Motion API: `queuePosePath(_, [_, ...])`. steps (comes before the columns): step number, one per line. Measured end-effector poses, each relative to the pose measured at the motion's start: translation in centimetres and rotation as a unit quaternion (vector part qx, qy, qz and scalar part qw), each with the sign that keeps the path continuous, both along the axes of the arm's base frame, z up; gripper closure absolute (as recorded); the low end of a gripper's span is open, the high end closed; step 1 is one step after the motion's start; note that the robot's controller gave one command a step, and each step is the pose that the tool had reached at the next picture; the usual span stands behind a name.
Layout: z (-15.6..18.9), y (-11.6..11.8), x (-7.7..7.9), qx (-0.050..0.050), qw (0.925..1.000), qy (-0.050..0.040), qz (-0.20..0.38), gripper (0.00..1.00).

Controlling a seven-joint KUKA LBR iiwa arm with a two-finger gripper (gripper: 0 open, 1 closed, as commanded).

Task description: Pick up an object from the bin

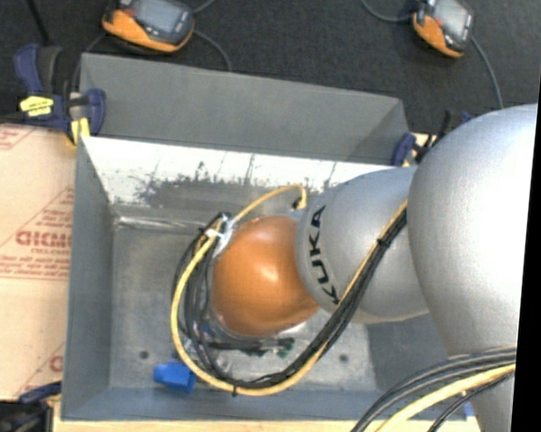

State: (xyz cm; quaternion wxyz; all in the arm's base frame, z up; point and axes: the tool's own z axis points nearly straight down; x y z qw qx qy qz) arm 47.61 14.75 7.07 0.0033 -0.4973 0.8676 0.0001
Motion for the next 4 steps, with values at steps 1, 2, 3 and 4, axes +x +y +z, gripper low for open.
queuePosePath(1, [0.0,4.4,2.3,0.001,0.9999,0.0,-0.011,1.0])
queuePosePath(2, [3.0,7.0,5.0,0.002,0.9778,0.0003,-0.209,1.0])
queuePosePath(3, [2.9,6.9,4.9,0.001,0.9778,0.0016,-0.21,0.0])
queuePosePath(4, [2.4,7.4,0.9,-0.001,0.9962,0.003,-0.087,0.0])
